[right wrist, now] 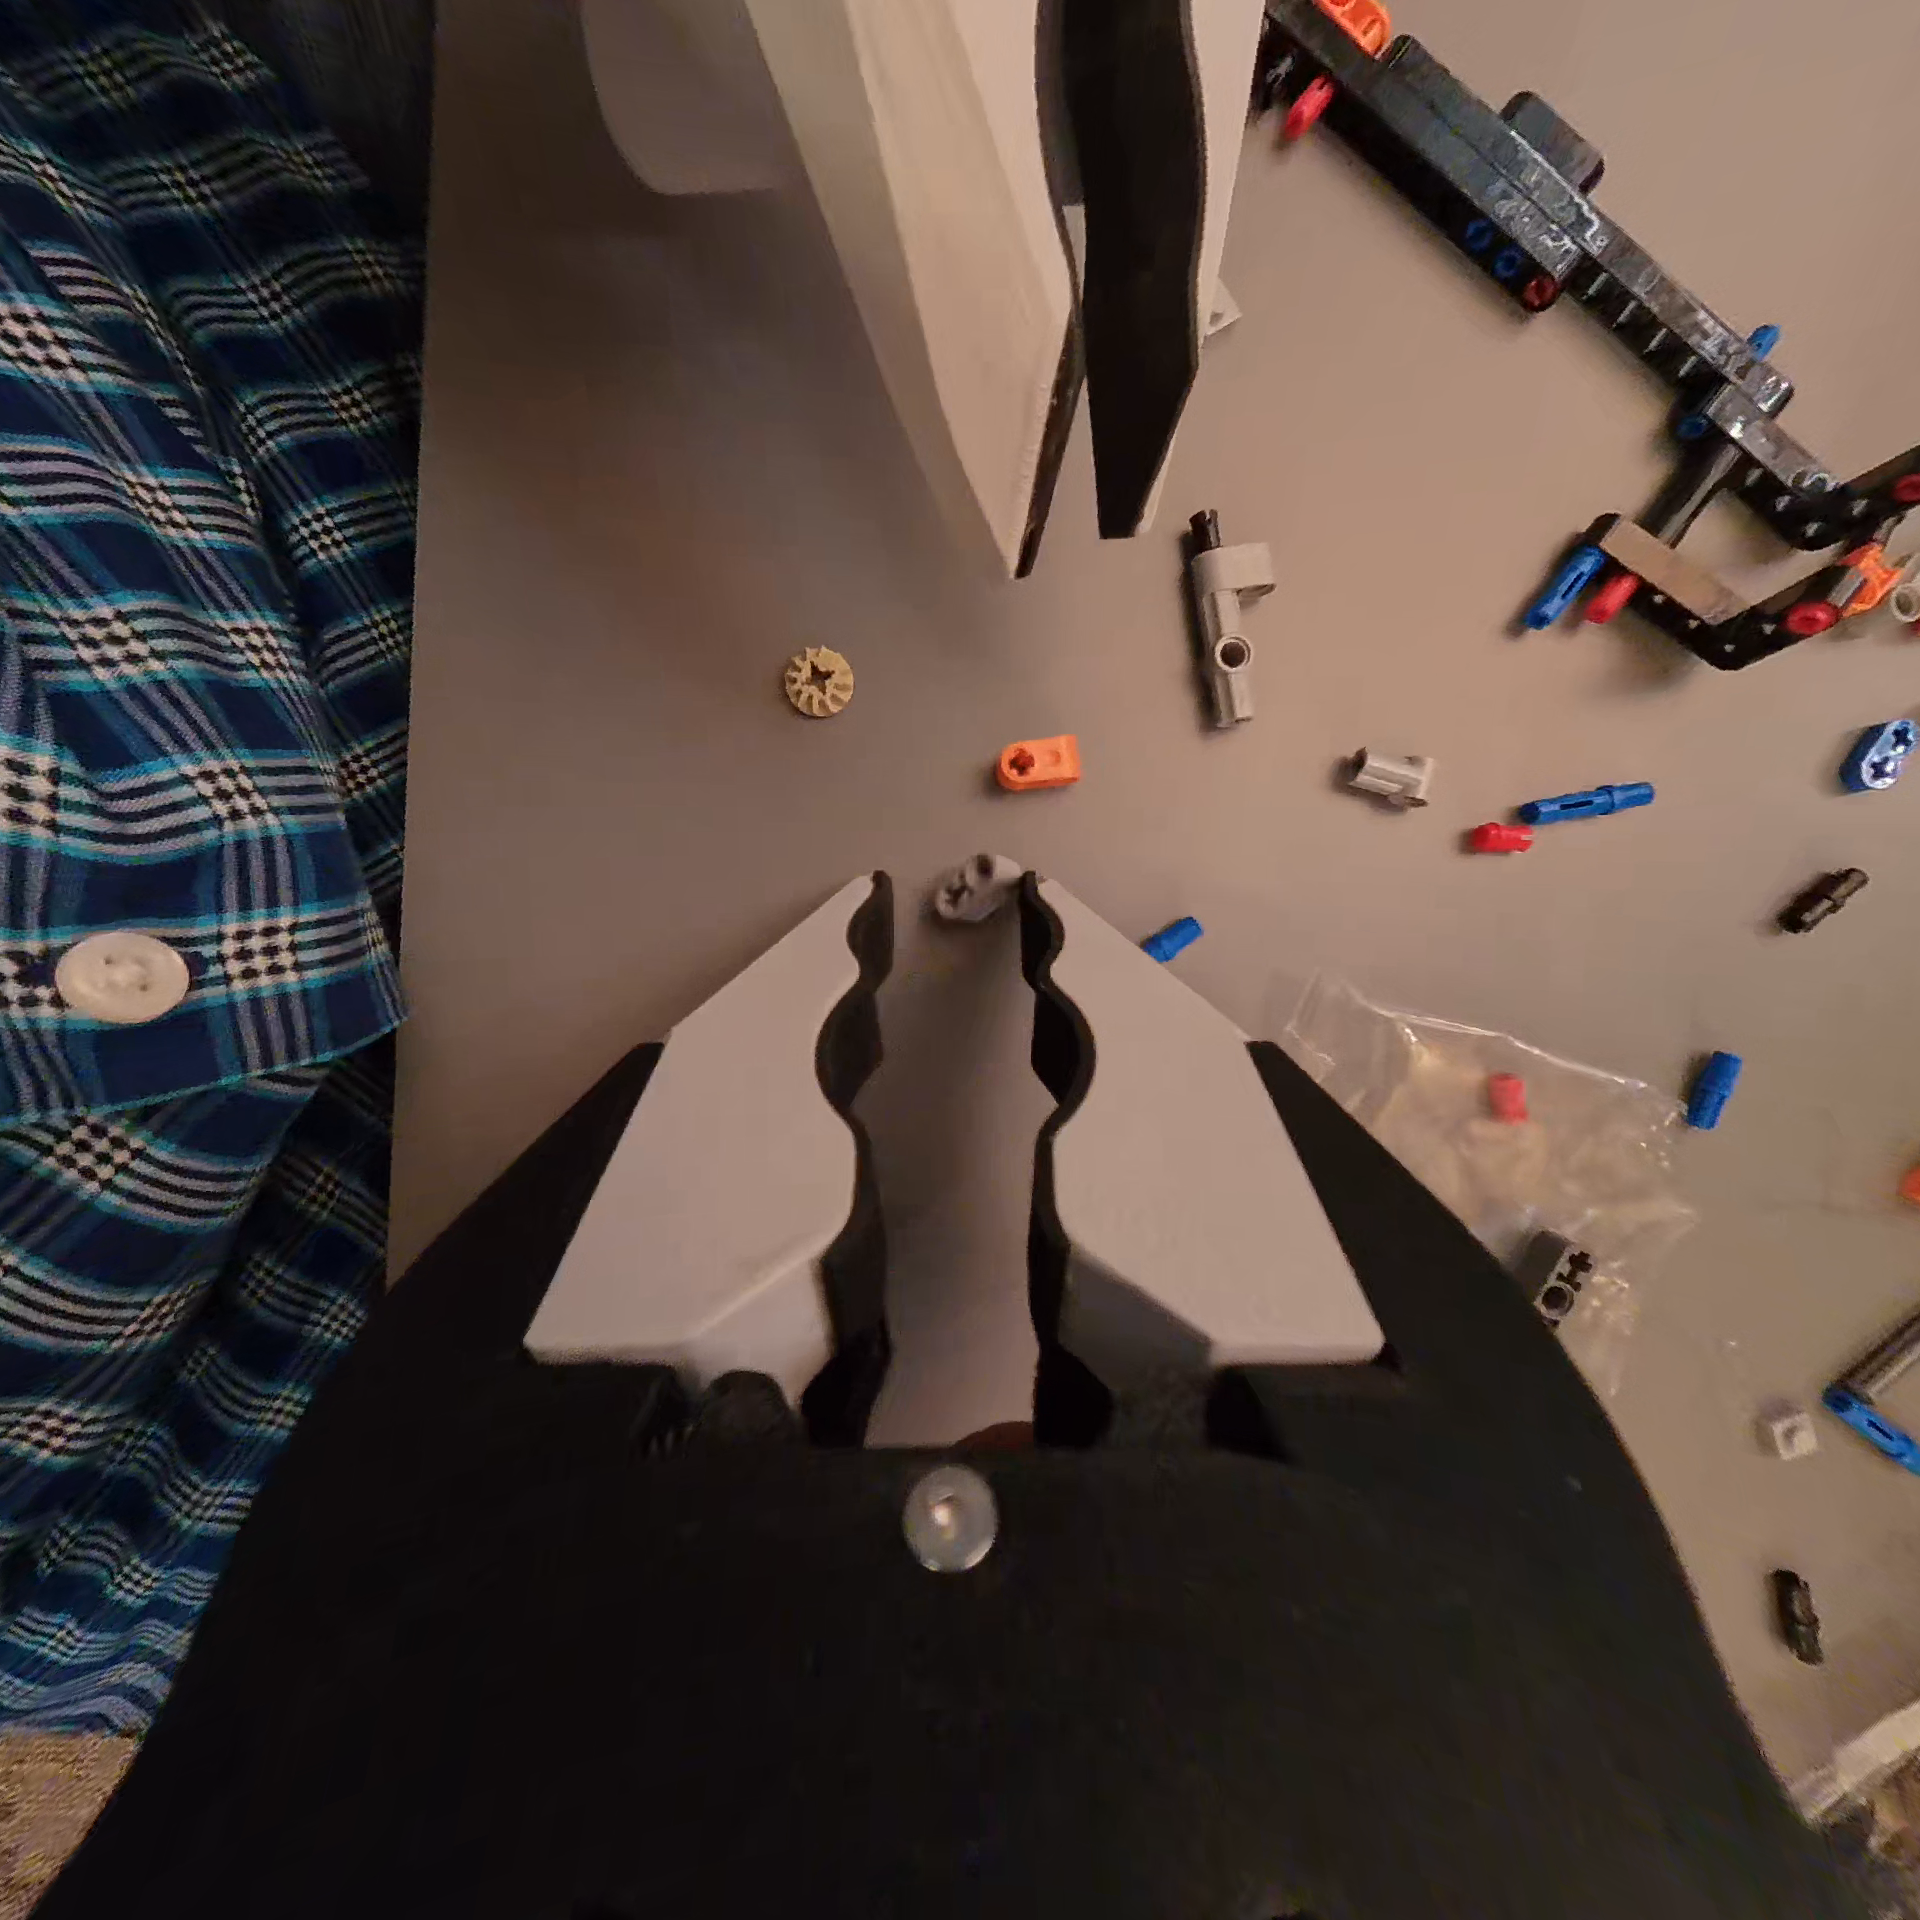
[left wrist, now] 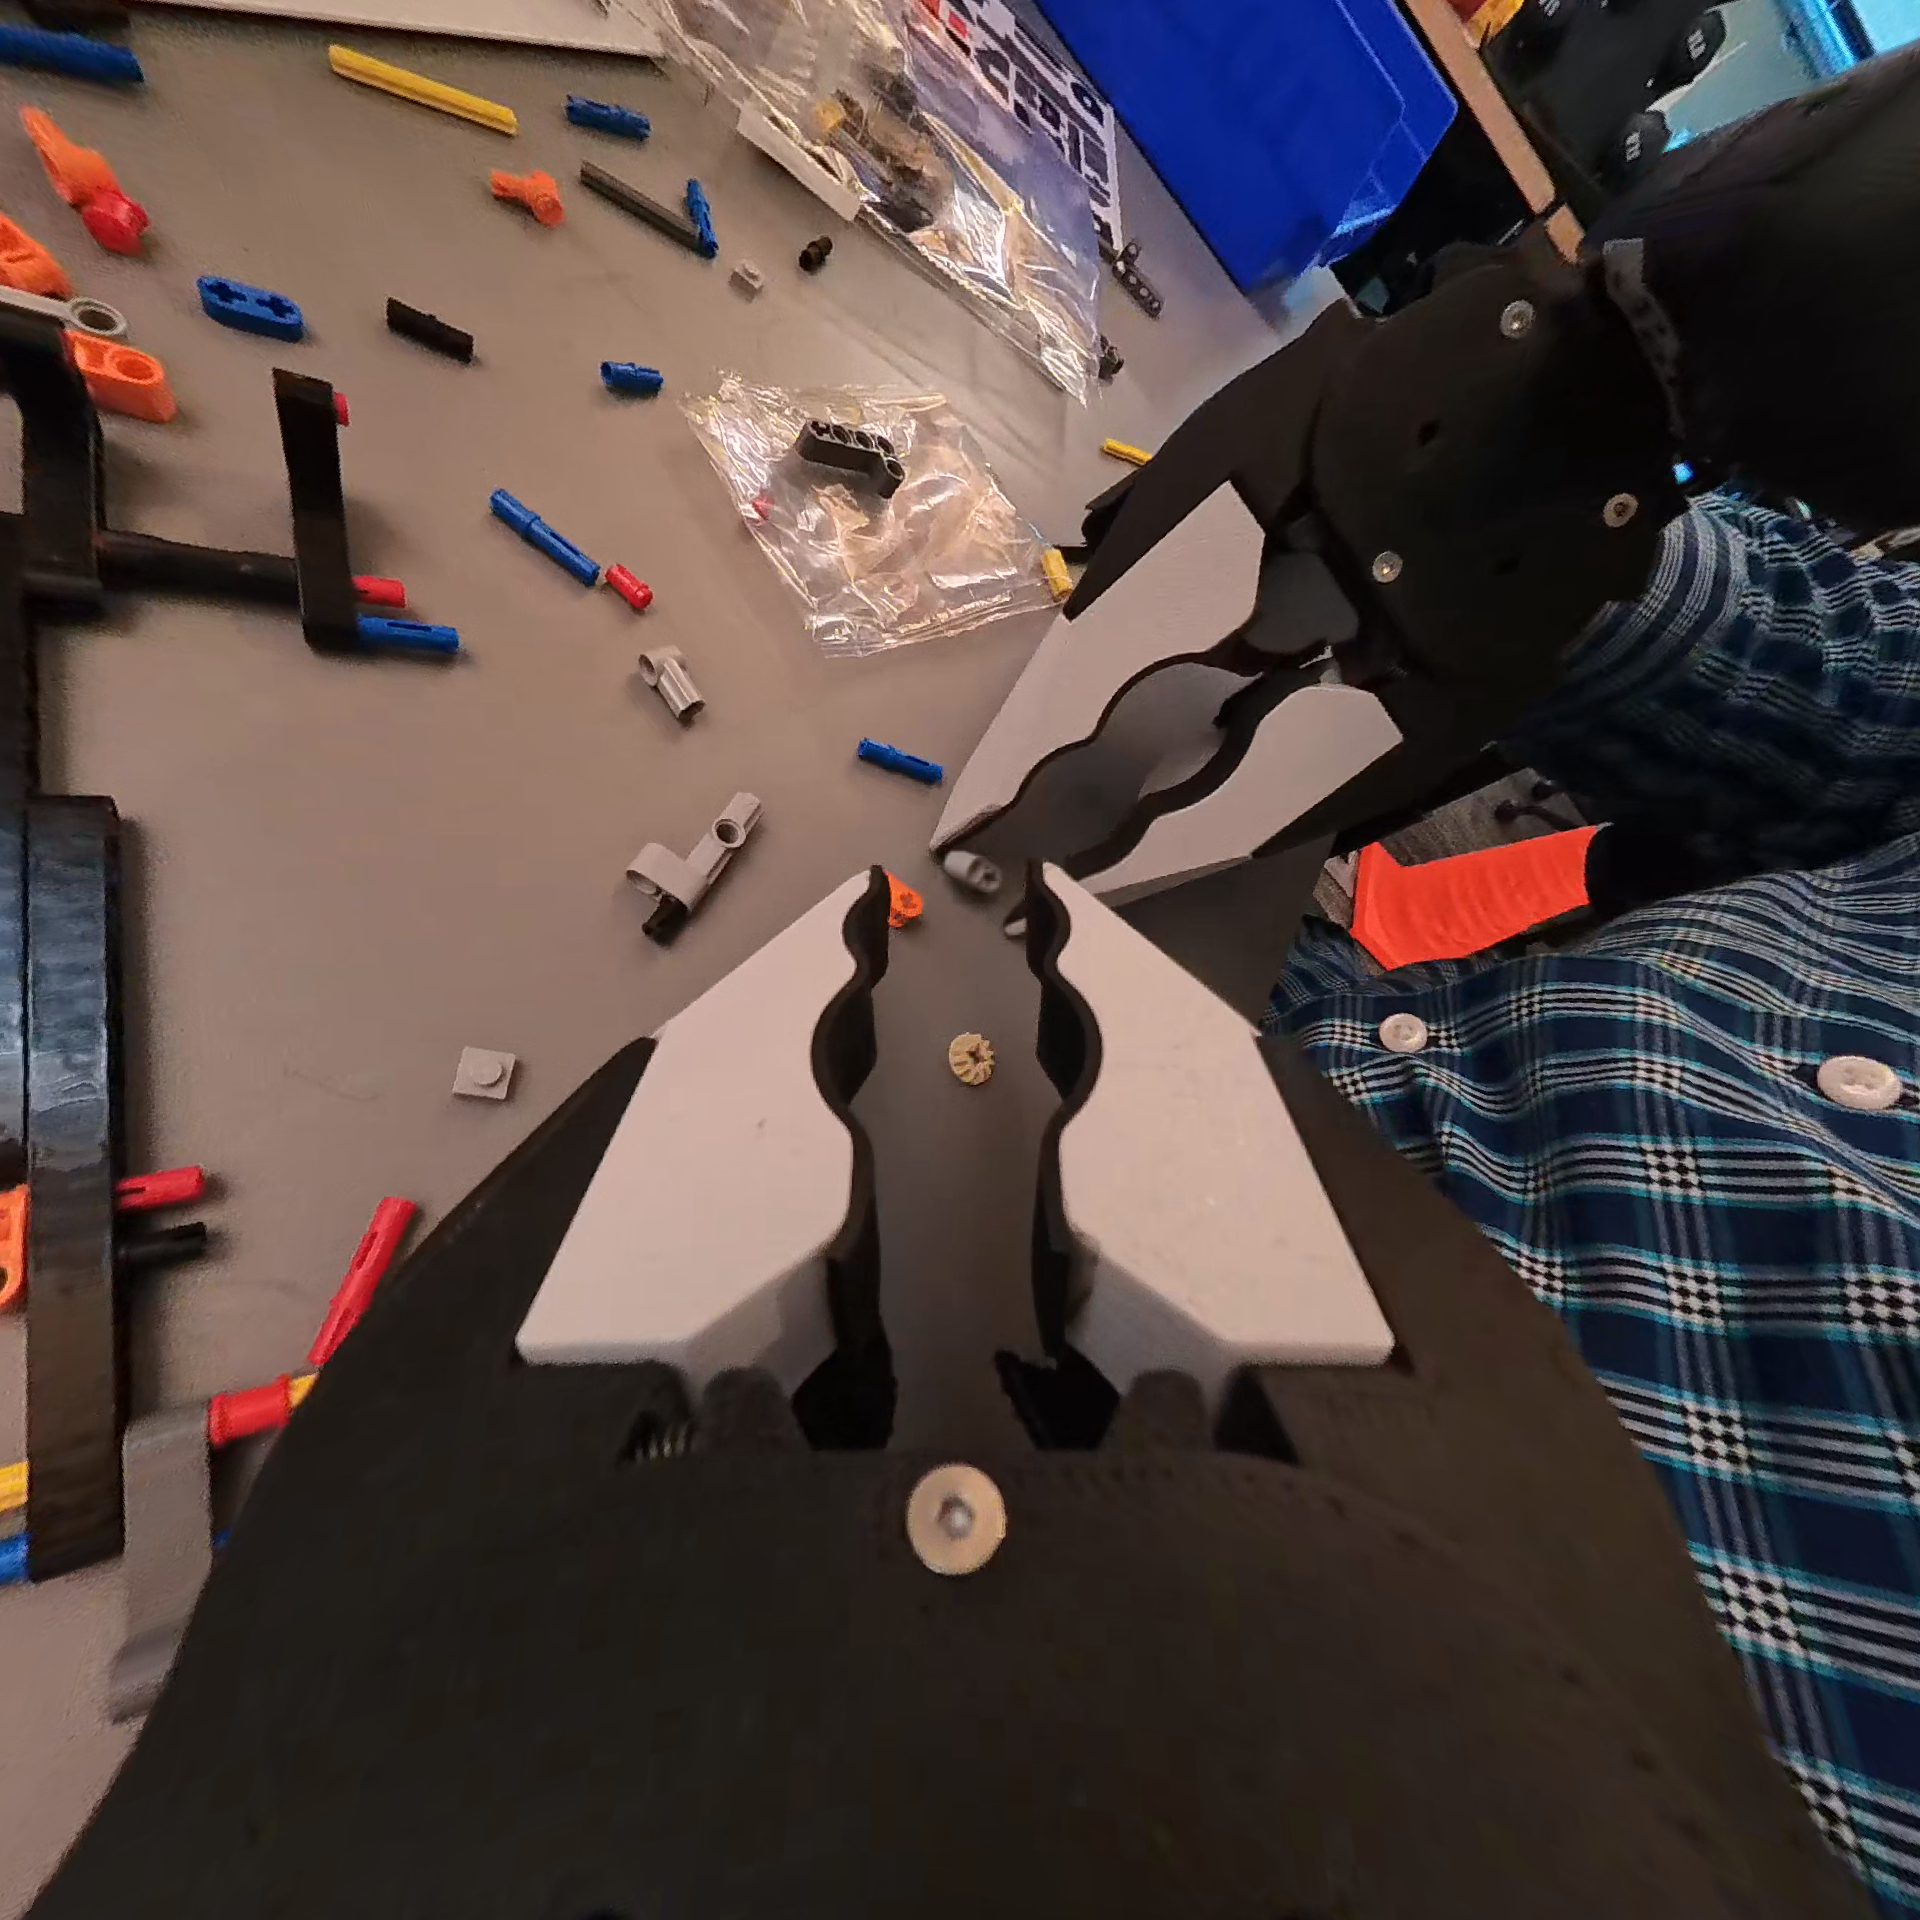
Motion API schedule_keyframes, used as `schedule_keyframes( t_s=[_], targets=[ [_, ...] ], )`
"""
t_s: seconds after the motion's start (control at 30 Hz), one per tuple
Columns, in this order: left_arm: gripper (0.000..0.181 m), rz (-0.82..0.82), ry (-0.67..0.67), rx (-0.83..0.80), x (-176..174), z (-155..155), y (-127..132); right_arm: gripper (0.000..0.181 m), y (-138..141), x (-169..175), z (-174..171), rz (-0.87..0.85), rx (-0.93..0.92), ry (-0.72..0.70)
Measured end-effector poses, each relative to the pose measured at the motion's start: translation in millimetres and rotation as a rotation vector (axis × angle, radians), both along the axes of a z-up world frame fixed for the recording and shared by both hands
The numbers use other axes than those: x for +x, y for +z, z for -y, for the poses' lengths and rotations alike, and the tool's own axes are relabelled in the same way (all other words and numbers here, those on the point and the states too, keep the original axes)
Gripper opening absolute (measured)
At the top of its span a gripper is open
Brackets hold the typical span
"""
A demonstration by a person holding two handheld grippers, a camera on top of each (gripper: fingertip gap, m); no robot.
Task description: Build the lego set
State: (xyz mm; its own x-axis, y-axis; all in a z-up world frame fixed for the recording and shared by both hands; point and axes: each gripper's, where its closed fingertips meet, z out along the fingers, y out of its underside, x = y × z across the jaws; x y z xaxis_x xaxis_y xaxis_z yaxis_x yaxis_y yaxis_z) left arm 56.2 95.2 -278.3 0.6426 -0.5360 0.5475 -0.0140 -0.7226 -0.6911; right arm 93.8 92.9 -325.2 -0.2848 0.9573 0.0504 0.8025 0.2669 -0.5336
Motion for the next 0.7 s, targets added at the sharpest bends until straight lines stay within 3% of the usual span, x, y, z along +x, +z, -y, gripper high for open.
schedule_keyframes(
  t_s=[0.3,0.57,0.7],
  targets=[
    [0.022,-0.036,-0.011,0.012,-4.3,0.9,-2.9,0.022,11.7,1.1,-3.7,-0.065,-0.043,-0.064],
    [0.018,-0.12,-0.063,-0.002,2.3,7.2,-16.3,0.024,3.0,-12.9,4.3,-0.07,-0.085,-0.141],
    [0.018,-0.132,-0.07,0.0,2.3,8.2,-17.6,0.014,-0.2,-13.6,2.7,-0.065,-0.075,-0.179]
  ],
)
